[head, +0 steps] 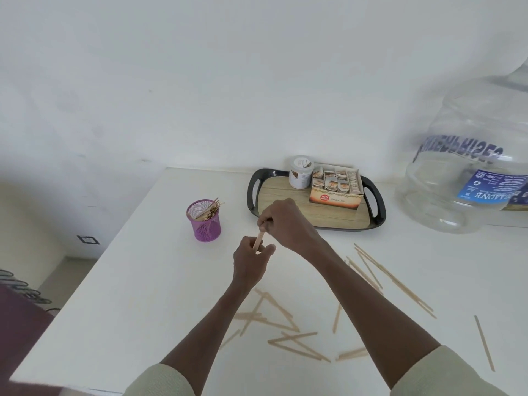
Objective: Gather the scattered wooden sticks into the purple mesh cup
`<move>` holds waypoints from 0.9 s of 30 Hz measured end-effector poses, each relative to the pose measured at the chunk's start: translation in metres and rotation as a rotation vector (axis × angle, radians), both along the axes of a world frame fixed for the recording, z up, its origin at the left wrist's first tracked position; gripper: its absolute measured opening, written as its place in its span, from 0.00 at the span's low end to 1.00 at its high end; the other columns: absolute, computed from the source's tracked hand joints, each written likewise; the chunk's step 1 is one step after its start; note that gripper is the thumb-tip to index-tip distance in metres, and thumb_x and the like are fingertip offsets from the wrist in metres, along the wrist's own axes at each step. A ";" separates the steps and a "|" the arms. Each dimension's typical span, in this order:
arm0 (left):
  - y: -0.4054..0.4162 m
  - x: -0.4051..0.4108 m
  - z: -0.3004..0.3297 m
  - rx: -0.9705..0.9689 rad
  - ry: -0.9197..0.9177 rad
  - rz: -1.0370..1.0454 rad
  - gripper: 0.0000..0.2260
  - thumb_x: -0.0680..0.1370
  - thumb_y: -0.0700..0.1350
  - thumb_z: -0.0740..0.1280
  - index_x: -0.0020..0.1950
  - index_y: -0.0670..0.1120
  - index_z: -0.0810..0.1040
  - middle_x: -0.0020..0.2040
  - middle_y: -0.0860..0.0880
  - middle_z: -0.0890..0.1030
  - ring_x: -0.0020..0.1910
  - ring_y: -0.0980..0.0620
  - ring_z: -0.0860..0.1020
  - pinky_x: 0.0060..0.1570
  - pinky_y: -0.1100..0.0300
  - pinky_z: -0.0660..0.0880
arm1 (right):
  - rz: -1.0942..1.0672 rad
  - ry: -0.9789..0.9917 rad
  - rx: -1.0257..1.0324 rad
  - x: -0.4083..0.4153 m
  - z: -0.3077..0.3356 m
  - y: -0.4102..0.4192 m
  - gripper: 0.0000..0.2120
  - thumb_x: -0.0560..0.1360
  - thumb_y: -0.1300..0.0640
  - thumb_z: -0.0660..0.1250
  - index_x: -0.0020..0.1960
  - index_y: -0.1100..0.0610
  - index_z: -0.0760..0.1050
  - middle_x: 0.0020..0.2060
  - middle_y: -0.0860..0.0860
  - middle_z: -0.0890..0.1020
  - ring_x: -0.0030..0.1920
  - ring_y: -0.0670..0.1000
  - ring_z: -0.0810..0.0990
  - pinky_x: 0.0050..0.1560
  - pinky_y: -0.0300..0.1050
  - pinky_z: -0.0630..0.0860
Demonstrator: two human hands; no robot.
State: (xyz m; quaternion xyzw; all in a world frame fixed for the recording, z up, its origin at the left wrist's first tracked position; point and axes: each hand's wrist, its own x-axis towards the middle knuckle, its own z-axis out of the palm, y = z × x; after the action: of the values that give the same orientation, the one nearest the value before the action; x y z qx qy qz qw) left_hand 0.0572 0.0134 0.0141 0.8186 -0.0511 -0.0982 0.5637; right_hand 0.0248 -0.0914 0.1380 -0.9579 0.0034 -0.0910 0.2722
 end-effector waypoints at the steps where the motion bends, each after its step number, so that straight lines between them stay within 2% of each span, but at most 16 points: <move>1: 0.006 0.003 -0.005 -0.008 0.047 0.019 0.13 0.70 0.50 0.73 0.49 0.47 0.74 0.41 0.53 0.81 0.40 0.52 0.80 0.39 0.59 0.74 | -0.014 -0.026 0.021 0.006 0.001 0.002 0.09 0.74 0.69 0.65 0.47 0.64 0.85 0.40 0.56 0.86 0.35 0.45 0.79 0.39 0.33 0.75; 3: 0.018 0.009 -0.014 -0.046 0.144 0.058 0.16 0.71 0.48 0.74 0.54 0.47 0.73 0.46 0.49 0.82 0.46 0.47 0.81 0.49 0.49 0.79 | -0.041 -0.077 0.065 0.017 0.004 0.006 0.09 0.74 0.70 0.65 0.46 0.64 0.85 0.40 0.56 0.87 0.35 0.43 0.79 0.37 0.28 0.71; 5: 0.028 0.014 -0.019 -0.079 0.214 0.084 0.16 0.71 0.46 0.74 0.56 0.46 0.73 0.45 0.50 0.81 0.45 0.47 0.81 0.53 0.46 0.79 | -0.068 -0.133 0.116 0.028 0.005 0.013 0.10 0.74 0.70 0.65 0.47 0.64 0.85 0.40 0.56 0.87 0.37 0.44 0.81 0.41 0.30 0.74; 7: 0.037 0.018 -0.022 -0.118 0.263 0.098 0.16 0.73 0.45 0.73 0.57 0.44 0.74 0.41 0.51 0.81 0.38 0.52 0.80 0.45 0.53 0.81 | -0.090 -0.193 0.171 0.039 0.005 0.023 0.10 0.75 0.70 0.65 0.48 0.65 0.84 0.40 0.56 0.87 0.38 0.47 0.83 0.44 0.36 0.78; 9: 0.044 0.022 -0.023 -0.149 0.296 0.100 0.15 0.74 0.45 0.72 0.58 0.43 0.74 0.41 0.51 0.80 0.35 0.54 0.79 0.35 0.61 0.78 | -0.096 -0.245 0.195 0.052 0.003 0.035 0.08 0.75 0.68 0.66 0.49 0.64 0.84 0.39 0.57 0.87 0.36 0.49 0.82 0.42 0.38 0.77; 12: 0.053 0.027 -0.023 -0.188 0.336 0.100 0.14 0.76 0.45 0.71 0.59 0.43 0.75 0.44 0.48 0.81 0.39 0.52 0.79 0.35 0.61 0.76 | -0.102 -0.294 0.203 0.073 -0.001 0.052 0.07 0.76 0.67 0.68 0.50 0.64 0.84 0.40 0.56 0.86 0.37 0.49 0.81 0.42 0.36 0.73; 14: 0.058 0.030 -0.023 -0.214 0.350 0.106 0.13 0.76 0.45 0.71 0.58 0.43 0.76 0.45 0.48 0.81 0.39 0.52 0.80 0.36 0.60 0.76 | -0.100 -0.302 0.205 0.088 -0.005 0.063 0.07 0.76 0.67 0.68 0.49 0.64 0.84 0.41 0.57 0.87 0.40 0.51 0.82 0.44 0.37 0.74; 16: 0.063 0.034 -0.024 -0.229 0.357 0.106 0.11 0.76 0.45 0.70 0.57 0.43 0.77 0.45 0.49 0.81 0.39 0.53 0.80 0.37 0.60 0.77 | -0.086 -0.266 0.194 0.101 -0.011 0.072 0.08 0.75 0.68 0.66 0.48 0.65 0.84 0.42 0.57 0.87 0.43 0.54 0.84 0.47 0.44 0.79; 20: 0.072 0.039 -0.028 -0.230 0.359 0.098 0.09 0.77 0.45 0.70 0.54 0.43 0.78 0.42 0.50 0.81 0.38 0.54 0.80 0.36 0.61 0.76 | -0.039 -0.148 0.112 0.126 -0.025 0.081 0.08 0.74 0.70 0.64 0.48 0.69 0.82 0.43 0.62 0.86 0.46 0.61 0.83 0.50 0.55 0.79; 24: 0.079 0.040 -0.035 -0.206 0.364 0.095 0.07 0.76 0.45 0.70 0.51 0.43 0.79 0.40 0.51 0.80 0.36 0.55 0.79 0.33 0.63 0.75 | 0.002 -0.035 0.039 0.143 -0.040 0.082 0.09 0.72 0.73 0.62 0.48 0.71 0.80 0.44 0.66 0.84 0.50 0.65 0.82 0.51 0.59 0.79; 27: 0.083 0.040 -0.039 -0.187 0.378 0.089 0.07 0.76 0.45 0.69 0.51 0.43 0.79 0.39 0.51 0.80 0.36 0.55 0.79 0.32 0.64 0.74 | 0.030 0.026 0.003 0.153 -0.048 0.086 0.09 0.76 0.69 0.62 0.50 0.69 0.81 0.48 0.64 0.84 0.52 0.63 0.82 0.54 0.57 0.77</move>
State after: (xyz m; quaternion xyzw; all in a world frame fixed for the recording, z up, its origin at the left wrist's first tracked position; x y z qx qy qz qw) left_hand 0.0969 0.0966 -0.0247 0.7313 0.0827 -0.2196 0.6404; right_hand 0.1777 -0.0054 0.0896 -0.9585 -0.0073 -0.0744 0.2752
